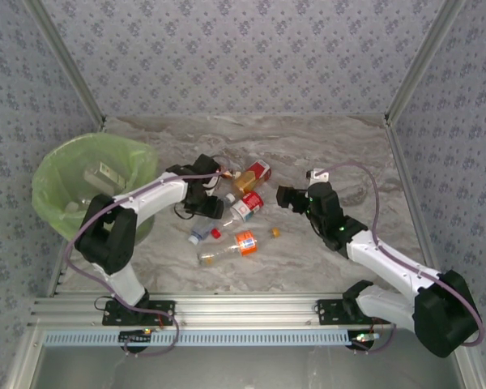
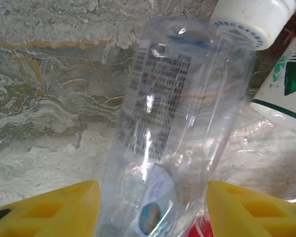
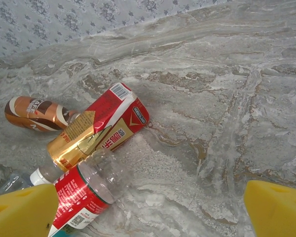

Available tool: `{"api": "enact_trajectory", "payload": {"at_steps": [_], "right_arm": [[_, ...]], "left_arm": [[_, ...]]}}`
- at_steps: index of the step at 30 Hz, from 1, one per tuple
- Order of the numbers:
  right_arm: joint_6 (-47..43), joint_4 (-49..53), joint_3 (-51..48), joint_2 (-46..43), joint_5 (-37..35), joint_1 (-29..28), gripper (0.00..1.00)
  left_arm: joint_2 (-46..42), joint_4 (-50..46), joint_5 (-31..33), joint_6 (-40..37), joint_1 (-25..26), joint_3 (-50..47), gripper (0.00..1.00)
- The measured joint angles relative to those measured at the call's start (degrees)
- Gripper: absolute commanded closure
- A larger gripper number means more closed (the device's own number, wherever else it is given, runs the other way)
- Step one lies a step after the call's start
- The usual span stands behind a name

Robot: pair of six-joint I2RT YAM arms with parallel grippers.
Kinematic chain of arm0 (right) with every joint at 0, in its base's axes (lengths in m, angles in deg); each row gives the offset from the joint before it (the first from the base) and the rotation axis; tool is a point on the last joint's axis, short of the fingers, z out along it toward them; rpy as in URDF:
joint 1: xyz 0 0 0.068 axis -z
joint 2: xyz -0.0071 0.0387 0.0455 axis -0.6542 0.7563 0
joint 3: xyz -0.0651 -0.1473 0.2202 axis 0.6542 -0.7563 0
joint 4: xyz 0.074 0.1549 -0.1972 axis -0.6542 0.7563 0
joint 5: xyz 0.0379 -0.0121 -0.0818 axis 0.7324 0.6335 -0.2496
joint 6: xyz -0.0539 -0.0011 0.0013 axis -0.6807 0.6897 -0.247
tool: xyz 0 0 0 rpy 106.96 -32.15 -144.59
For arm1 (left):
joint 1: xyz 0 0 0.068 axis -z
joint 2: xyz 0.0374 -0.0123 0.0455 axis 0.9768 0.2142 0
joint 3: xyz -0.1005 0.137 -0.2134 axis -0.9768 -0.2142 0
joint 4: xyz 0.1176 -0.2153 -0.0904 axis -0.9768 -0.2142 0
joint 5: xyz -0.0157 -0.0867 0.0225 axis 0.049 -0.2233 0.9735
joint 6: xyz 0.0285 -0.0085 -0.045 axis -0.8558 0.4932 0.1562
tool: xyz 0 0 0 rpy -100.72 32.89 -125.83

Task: Put the plastic bottles in the bin

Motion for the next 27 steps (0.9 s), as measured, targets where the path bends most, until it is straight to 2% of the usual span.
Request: {"api": "enact_trajectory", "payload": {"at_steps": [6,9,15,27], "right_arm": [[0.0,0.0,0.0,0.0,0.2,0.0,0.01],[0.0,0.0,0.0,0.0,0.2,0.0,0.01],[0.0,0.0,0.0,0.0,0.2,0.0,0.01],[0.0,0.0,0.2,0.7,0.8,0.0,0.01]], "left_arm": [[0.4,1.9,0.2,0.0,0.0,-1.6,0.41],[0.4,3.1,0.2,0.1,0.0,-2.0,0.38],[2.3,5.3,2.5,0.6,-0.2,-4.5,0.37],[1.8,7.5,4.0,2.6,-3.3,-7.7,0.37]]}}
